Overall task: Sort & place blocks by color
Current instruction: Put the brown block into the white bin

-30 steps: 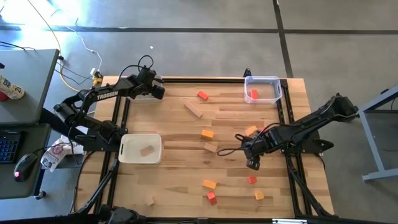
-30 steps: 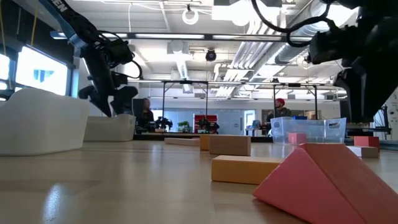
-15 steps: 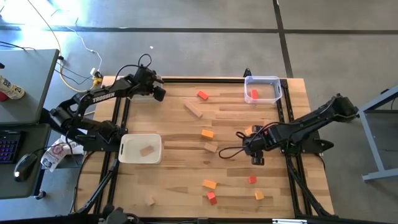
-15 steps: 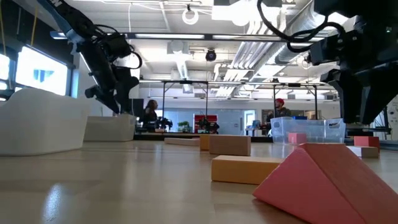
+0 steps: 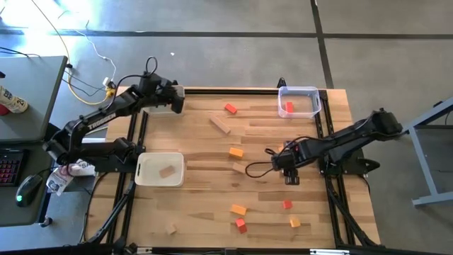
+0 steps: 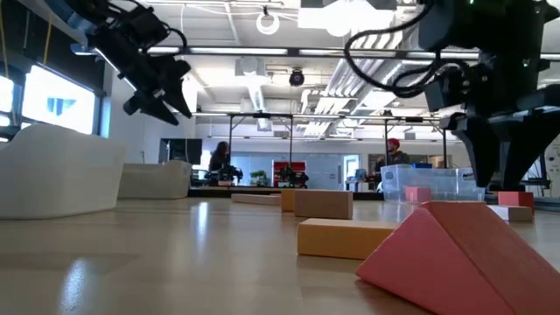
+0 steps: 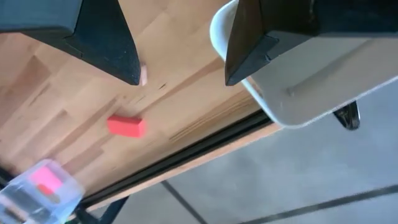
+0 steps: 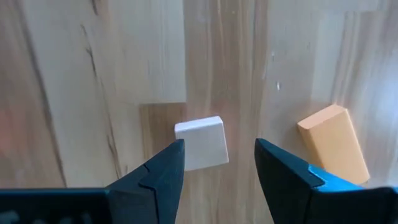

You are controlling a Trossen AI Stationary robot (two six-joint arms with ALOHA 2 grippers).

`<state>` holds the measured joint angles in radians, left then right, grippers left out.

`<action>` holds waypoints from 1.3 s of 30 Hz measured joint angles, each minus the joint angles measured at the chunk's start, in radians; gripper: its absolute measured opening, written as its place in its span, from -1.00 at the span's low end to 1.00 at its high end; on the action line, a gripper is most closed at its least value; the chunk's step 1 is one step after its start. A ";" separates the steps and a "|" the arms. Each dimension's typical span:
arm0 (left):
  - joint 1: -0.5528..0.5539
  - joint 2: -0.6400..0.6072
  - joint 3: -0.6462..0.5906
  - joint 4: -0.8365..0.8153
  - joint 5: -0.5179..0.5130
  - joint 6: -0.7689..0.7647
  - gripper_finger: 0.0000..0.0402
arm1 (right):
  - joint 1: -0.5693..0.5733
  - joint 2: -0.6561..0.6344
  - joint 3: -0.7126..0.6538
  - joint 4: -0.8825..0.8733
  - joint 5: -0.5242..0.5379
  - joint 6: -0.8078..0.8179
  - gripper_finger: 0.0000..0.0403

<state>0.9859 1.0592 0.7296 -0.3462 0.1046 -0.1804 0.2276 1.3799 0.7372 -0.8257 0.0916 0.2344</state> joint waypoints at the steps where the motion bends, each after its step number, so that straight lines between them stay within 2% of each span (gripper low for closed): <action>1: -0.003 -0.008 0.000 0.000 0.000 0.000 0.11 | 0.000 0.017 0.000 0.000 -0.003 -0.001 -0.10; 9: -0.018 -0.027 0.000 -0.001 -0.008 0.000 0.11 | 0.000 0.132 -0.001 0.002 -0.024 -0.008 -0.10; 19: -0.018 -0.026 0.000 -0.002 -0.011 0.000 0.11 | 0.000 0.173 0.003 0.032 -0.020 -0.016 -0.10; 35: -0.018 -0.026 0.000 -0.002 -0.011 0.000 0.11 | -0.009 0.169 0.014 0.029 0.055 0.001 -0.10; 39: -0.018 -0.026 0.000 -0.002 -0.011 0.000 0.11 | -0.015 0.170 0.058 0.001 0.145 0.002 -0.10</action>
<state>0.9676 1.0335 0.7296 -0.3477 0.0933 -0.1802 0.2124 1.5498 0.7954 -0.8250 0.2365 0.2364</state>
